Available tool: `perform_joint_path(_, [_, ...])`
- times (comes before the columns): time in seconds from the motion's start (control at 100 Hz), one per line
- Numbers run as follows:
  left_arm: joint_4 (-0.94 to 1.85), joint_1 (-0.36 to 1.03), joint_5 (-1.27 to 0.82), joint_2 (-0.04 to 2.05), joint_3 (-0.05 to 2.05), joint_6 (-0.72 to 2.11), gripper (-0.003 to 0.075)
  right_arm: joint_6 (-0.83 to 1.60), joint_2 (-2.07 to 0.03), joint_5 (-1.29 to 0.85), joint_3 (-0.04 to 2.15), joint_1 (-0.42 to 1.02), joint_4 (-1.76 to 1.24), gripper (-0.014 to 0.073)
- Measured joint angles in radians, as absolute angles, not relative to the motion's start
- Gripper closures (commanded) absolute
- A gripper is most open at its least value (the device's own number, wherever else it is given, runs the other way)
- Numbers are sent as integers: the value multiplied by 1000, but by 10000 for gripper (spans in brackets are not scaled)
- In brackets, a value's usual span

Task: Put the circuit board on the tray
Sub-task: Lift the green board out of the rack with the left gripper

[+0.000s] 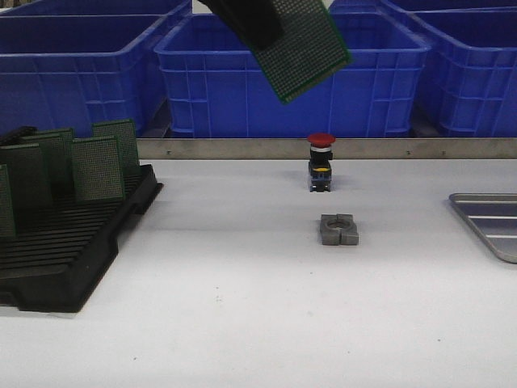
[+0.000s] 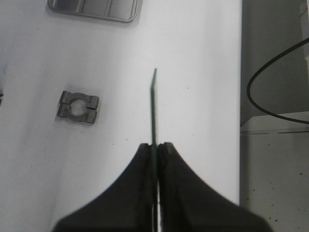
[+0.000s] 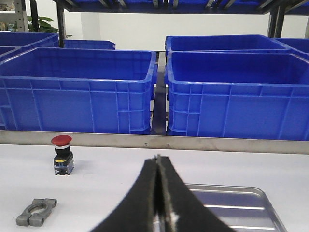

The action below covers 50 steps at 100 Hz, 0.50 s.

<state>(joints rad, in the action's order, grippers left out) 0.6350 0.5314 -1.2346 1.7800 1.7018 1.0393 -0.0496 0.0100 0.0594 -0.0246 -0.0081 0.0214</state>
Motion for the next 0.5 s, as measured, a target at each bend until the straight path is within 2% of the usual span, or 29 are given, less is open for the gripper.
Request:
perform_joint_path(0.28, [637,546,-1237,1780,1702,1024,738,-63,10,62,-22,-8,-11,662])
perform_joint_path(0.5, [637,546,-1237,1780,1702,1016,738,-76,10,-246,163,-8,-106,662])
